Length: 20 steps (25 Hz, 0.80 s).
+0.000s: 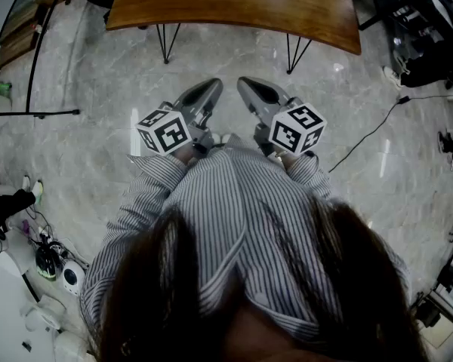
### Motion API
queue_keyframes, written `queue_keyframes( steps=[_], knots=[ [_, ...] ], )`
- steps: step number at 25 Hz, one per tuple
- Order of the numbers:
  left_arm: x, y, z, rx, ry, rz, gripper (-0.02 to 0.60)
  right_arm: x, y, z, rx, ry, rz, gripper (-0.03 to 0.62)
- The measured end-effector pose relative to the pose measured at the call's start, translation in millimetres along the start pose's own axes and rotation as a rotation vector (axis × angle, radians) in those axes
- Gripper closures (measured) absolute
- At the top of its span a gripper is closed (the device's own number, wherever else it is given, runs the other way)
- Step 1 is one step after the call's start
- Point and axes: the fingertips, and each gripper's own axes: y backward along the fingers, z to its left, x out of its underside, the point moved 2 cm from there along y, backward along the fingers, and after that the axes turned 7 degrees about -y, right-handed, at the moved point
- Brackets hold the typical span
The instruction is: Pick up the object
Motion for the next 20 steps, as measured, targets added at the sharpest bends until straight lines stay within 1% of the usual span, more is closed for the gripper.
queue_keyframes(
  steps=[4, 13, 17, 20],
  knots=[
    [-3.4, -0.3, 0.2, 0.008, 0.016, -0.009, 0.58, -2.7, -2.2, 4.0, -0.017, -0.005, -0.001, 0.594],
    [-2.2, -6.6, -8.8, 0.016, -0.005, -0.015, 0.58, -3.1, 2.1, 2.6, -0.028, 0.009, 0.012, 0.594],
    [-1.4, -14.8, -16.2, 0.028, -0.018, -0.018, 0.58, -11.1, 8.8, -5.2, -0.02, 0.011, -0.025, 0.594],
    [0.0, -17.9, -18.2, 0.029, -0.02, -0.028, 0.58, -13.9, 11.5, -8.9, -0.04, -0.017, -0.043, 0.594]
  ],
)
